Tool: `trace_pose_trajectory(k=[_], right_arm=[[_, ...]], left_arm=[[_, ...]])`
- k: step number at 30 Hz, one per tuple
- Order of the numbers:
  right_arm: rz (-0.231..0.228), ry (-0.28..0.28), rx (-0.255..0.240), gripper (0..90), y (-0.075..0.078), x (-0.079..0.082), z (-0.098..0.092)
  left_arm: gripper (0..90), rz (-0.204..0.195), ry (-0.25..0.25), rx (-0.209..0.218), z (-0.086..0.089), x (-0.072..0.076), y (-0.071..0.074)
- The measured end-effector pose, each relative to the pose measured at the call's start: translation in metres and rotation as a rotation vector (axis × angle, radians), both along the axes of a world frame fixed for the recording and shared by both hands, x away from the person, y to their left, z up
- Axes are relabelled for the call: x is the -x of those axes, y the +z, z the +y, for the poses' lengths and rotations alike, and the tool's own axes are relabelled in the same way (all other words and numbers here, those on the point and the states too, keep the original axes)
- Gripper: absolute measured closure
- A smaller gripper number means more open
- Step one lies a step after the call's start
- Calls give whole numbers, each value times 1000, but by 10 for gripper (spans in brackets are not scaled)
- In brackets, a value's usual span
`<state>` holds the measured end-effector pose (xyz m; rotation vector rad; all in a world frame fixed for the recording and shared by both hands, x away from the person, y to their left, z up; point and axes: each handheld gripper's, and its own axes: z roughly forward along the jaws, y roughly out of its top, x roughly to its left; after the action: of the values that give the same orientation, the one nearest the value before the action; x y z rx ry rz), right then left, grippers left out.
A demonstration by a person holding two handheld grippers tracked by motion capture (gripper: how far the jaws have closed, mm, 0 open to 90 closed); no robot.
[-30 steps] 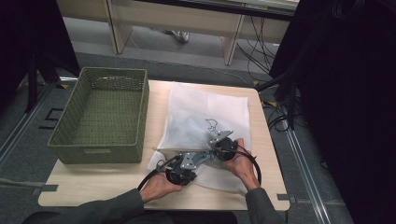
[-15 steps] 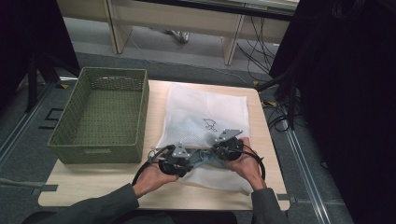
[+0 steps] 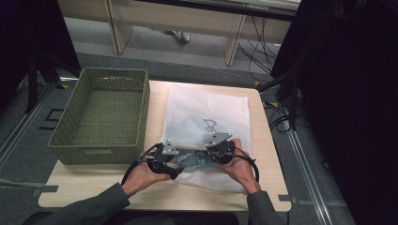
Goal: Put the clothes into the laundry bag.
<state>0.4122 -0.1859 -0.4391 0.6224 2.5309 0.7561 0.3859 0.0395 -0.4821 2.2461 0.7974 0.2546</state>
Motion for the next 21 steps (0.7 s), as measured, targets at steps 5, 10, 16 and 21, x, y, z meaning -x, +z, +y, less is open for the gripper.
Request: trace_pose_trajectory(k=[5,10,16,21], right_arm=[[16,-9,-24,875,10,2,0],[45,-18,-62,880,15,4,-5],[71,-48,-133,882,26,5,-11],[99,-38,-114,881,15,3,-9]], left_arm=[[560,-88,-31,-39,-38,-12,-13],[823,-181,-28,-91,-69,-35,-17],[824,-228,96,-20,-79,-54,-20],[740,-142,125,85,-75,-47,-24]])
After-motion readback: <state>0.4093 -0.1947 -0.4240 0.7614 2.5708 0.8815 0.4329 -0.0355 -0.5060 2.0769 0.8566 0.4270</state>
